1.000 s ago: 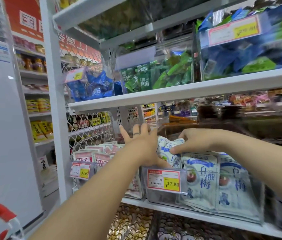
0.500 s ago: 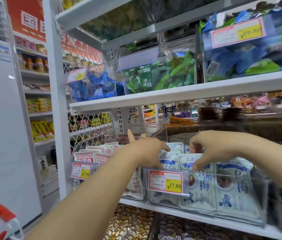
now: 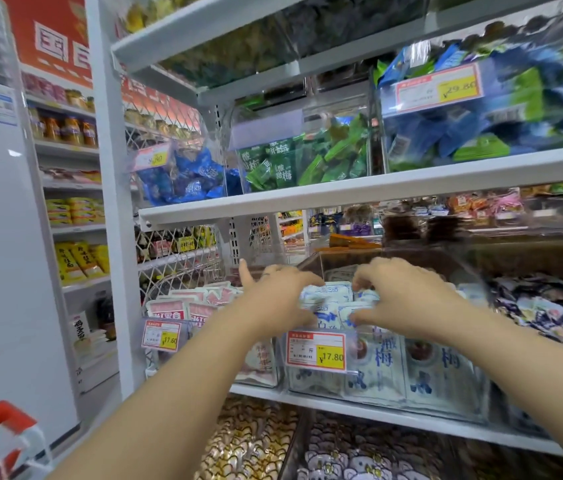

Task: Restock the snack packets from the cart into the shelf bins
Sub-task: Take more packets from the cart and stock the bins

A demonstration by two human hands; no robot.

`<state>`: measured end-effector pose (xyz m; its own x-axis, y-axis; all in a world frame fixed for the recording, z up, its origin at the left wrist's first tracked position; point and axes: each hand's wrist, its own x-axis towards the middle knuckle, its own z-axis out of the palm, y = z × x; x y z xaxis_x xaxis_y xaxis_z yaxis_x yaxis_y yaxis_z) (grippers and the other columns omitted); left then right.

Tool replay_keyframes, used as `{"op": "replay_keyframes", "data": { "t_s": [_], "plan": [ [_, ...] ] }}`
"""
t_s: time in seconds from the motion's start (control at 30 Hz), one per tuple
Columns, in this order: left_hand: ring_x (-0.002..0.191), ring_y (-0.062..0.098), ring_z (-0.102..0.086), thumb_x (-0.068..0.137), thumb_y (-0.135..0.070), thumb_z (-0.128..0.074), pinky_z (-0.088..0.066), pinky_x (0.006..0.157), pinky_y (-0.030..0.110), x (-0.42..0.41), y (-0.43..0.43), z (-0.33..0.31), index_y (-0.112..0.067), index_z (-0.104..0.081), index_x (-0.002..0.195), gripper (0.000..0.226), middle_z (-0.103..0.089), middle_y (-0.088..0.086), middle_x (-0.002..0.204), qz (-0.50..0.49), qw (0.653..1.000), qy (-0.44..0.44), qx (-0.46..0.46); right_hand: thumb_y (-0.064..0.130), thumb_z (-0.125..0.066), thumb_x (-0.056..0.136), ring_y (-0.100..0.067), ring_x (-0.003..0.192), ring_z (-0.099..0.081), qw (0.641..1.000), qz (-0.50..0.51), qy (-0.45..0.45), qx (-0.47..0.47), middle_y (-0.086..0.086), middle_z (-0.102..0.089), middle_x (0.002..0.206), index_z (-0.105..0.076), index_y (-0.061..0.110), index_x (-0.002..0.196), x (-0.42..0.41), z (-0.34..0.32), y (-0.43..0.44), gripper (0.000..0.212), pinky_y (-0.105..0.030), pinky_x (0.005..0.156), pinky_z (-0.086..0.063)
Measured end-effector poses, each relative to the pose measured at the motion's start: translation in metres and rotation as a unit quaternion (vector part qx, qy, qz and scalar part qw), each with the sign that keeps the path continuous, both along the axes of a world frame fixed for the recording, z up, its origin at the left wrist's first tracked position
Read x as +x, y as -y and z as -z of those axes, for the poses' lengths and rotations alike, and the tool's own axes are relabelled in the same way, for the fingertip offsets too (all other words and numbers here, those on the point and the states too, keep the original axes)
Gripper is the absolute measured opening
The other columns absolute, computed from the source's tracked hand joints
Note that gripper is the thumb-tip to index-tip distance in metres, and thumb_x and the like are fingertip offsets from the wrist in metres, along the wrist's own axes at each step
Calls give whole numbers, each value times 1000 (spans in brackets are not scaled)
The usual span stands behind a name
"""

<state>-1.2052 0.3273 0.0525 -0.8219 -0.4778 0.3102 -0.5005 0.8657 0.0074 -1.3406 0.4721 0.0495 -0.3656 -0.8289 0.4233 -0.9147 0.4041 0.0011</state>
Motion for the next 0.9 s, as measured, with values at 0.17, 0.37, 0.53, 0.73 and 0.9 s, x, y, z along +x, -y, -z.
{"op": "replay_keyframes", "data": {
  "t_s": [0.17,0.37,0.53,0.73,0.9],
  "plan": [
    [140,1,-34,97,-49,-56,6,122,56,68,-19,38,-47,-51,134,37,-48,-24,141,41,990,-131,-25,49,-63,89,-13,105,-56,981,-142,-4,-128,14,-63,105,-62,35,103,52,24,-6,20,-35,85,-47],
    [110,7,-61,95,-40,-58,-48,96,33,163,-17,130,-30,-64,127,34,-67,-12,119,42,989,-107,92,47,-63,87,-11,85,-63,961,-262,84,-16,14,-66,86,-62,33,90,129,109,12,14,-36,72,-52],
    [103,9,-65,96,-37,-57,-52,89,34,231,-5,201,-33,-63,127,31,-68,-12,118,-58,988,-28,138,44,-63,88,-13,89,-64,933,-317,116,124,14,-63,83,-66,30,95,179,188,46,16,-32,73,-47],
    [110,12,-62,98,-37,-57,-49,90,29,276,20,253,-33,-59,130,32,-65,-12,122,-140,977,28,155,44,-67,89,-20,91,-58,849,-349,64,392,5,-65,101,-64,24,116,212,251,97,34,-31,72,-46],
    [108,17,-63,96,-33,-58,-53,92,38,284,30,277,-34,-59,126,30,-67,-10,116,-165,956,64,233,42,-71,90,-31,116,-55,770,-277,-27,575,-10,-55,135,-50,8,141,226,296,134,65,-33,84,-46]
  ]
}}
